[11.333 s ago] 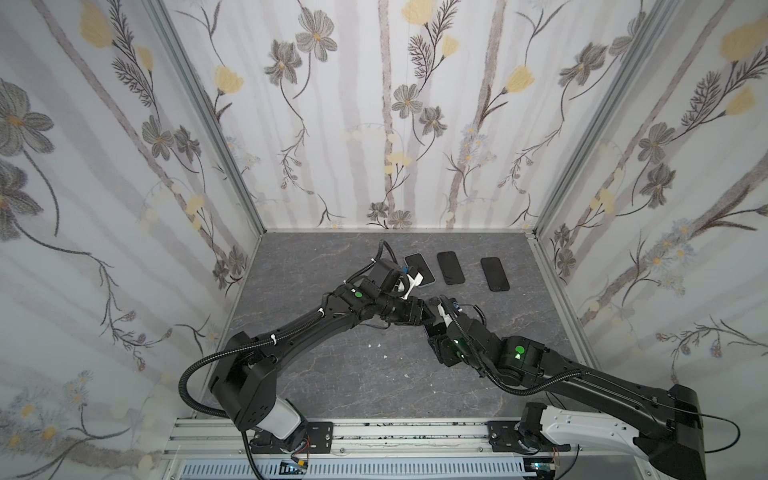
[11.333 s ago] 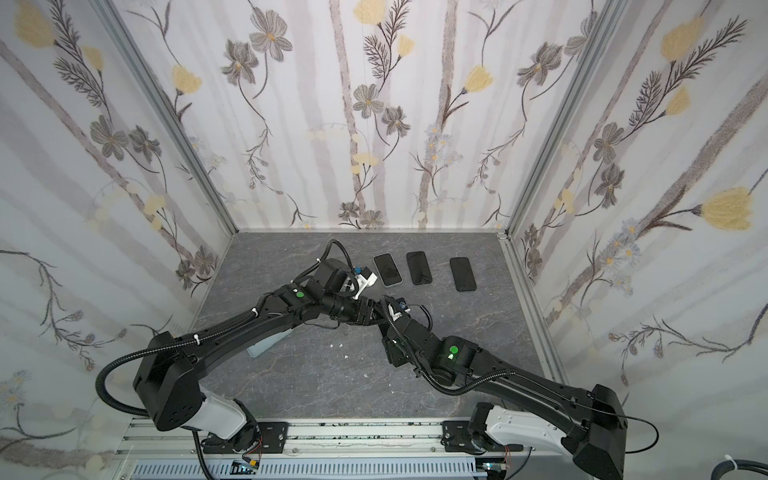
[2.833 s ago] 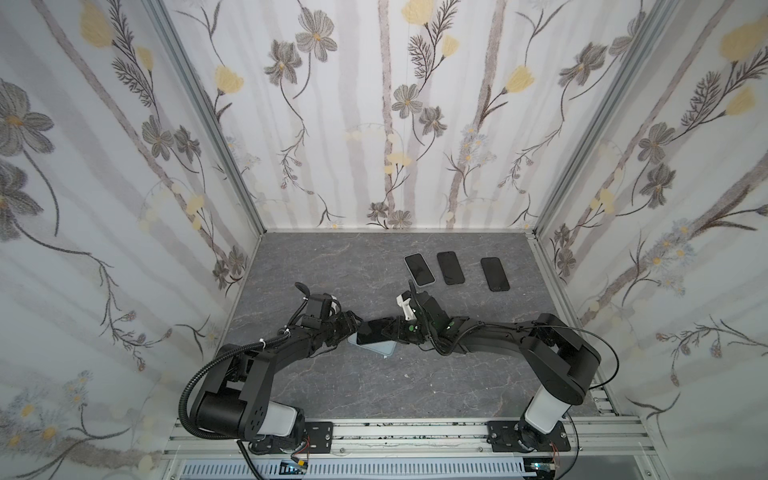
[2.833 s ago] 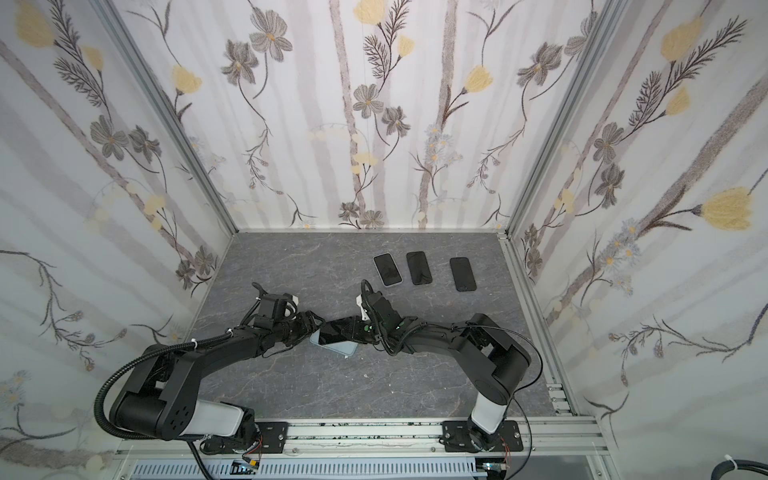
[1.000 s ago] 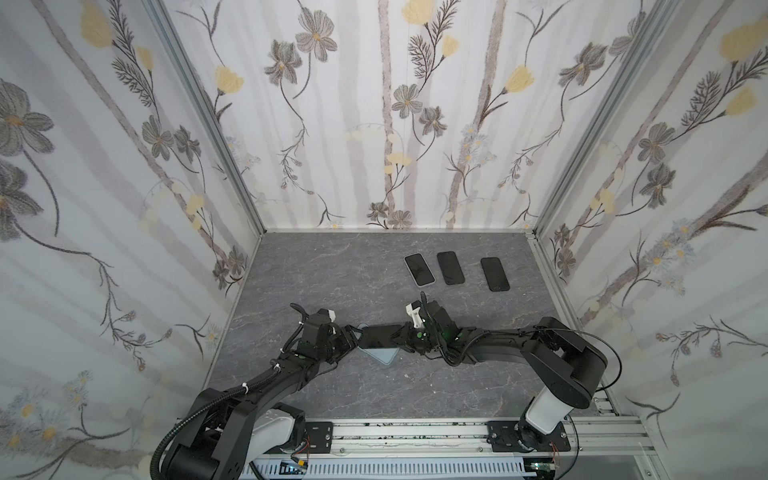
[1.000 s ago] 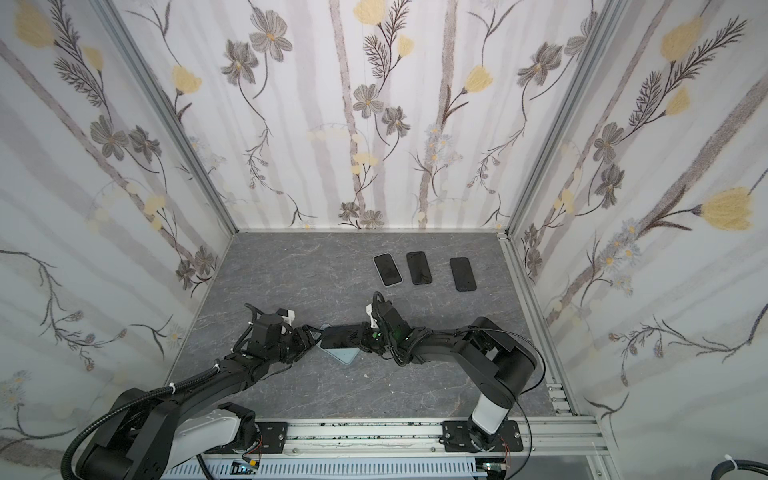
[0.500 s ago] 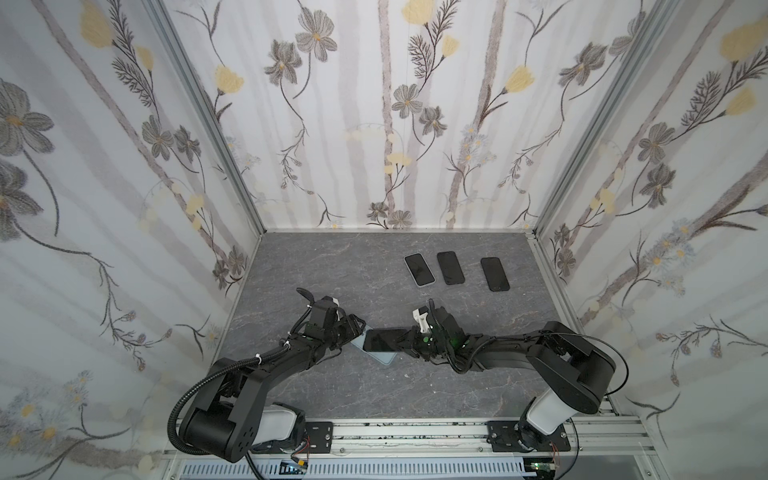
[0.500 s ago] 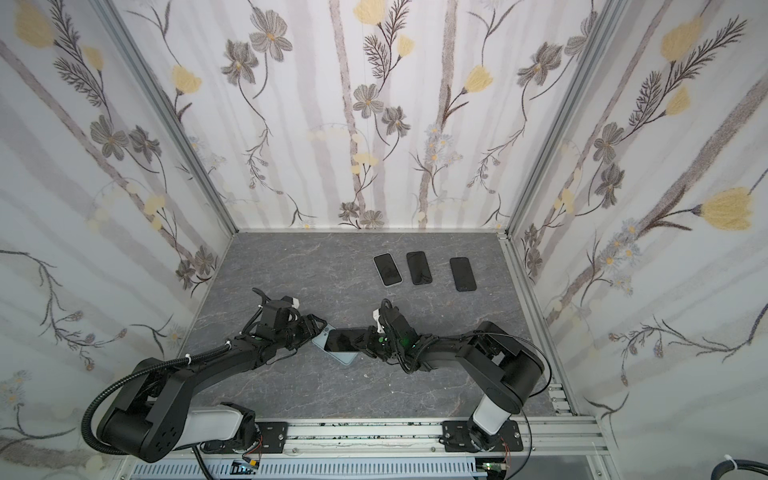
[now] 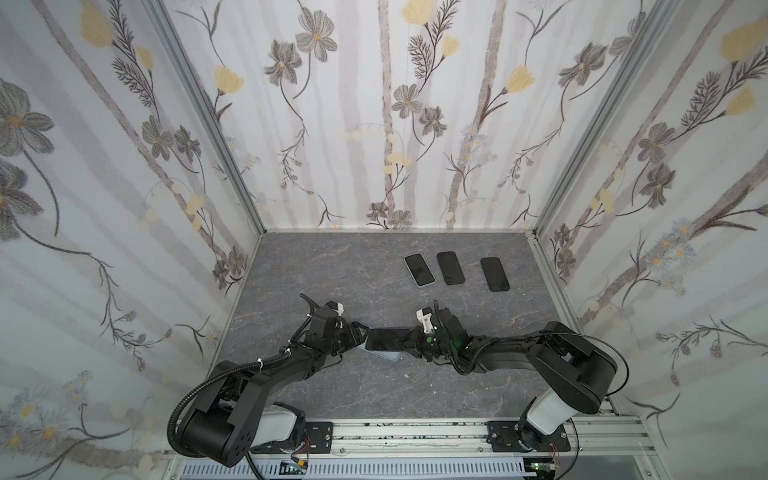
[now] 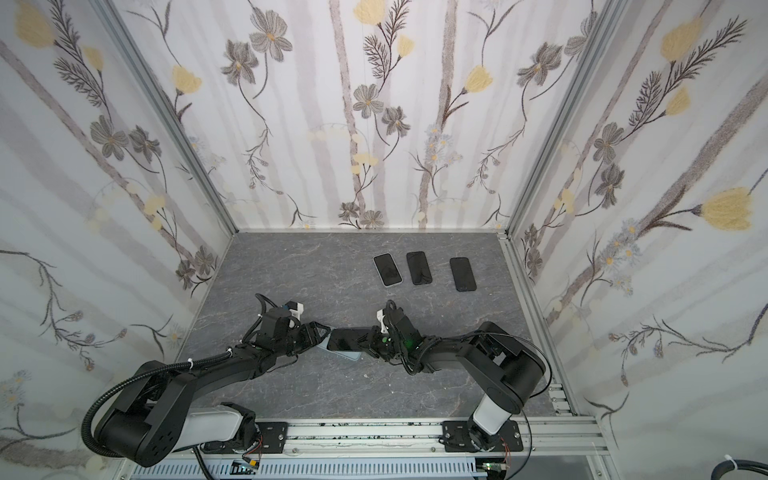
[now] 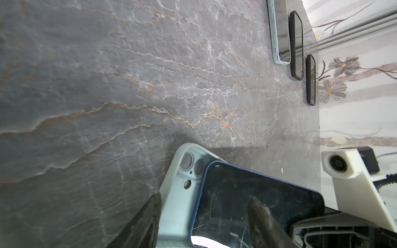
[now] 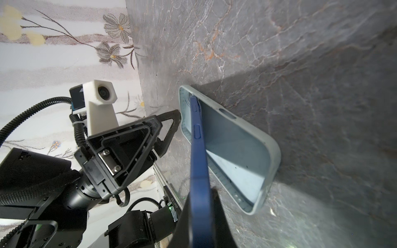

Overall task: Put the phone into the phone case
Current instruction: 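Lower the phone flat into the green case with the right gripper while left steadies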

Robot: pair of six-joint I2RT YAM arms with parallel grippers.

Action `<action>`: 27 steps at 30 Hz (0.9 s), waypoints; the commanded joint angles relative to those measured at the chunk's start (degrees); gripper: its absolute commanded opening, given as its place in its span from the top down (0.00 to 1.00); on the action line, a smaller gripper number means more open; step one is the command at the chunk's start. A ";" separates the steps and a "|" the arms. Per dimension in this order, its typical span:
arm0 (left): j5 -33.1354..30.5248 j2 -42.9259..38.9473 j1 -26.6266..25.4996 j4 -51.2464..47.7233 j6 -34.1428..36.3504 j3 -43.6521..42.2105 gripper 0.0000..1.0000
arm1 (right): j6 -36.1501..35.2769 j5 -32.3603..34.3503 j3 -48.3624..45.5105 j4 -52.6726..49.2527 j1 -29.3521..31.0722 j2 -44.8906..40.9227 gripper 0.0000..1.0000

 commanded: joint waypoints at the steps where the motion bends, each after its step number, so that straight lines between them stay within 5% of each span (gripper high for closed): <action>1: 5.29 -0.55 -0.54 -0.83 -2.60 -1.71 0.35 | -1.19 0.54 0.28 -14.85 0.11 0.98 1.00; 11: -2.70 -1.28 -0.50 -1.04 -3.68 -1.80 0.35 | -8.43 -6.83 0.87 -14.56 -1.69 5.45 1.00; 27: 3.36 0.75 -1.20 2.07 -7.57 -3.12 0.36 | -3.07 -5.94 -1.51 -2.95 -3.03 11.88 1.00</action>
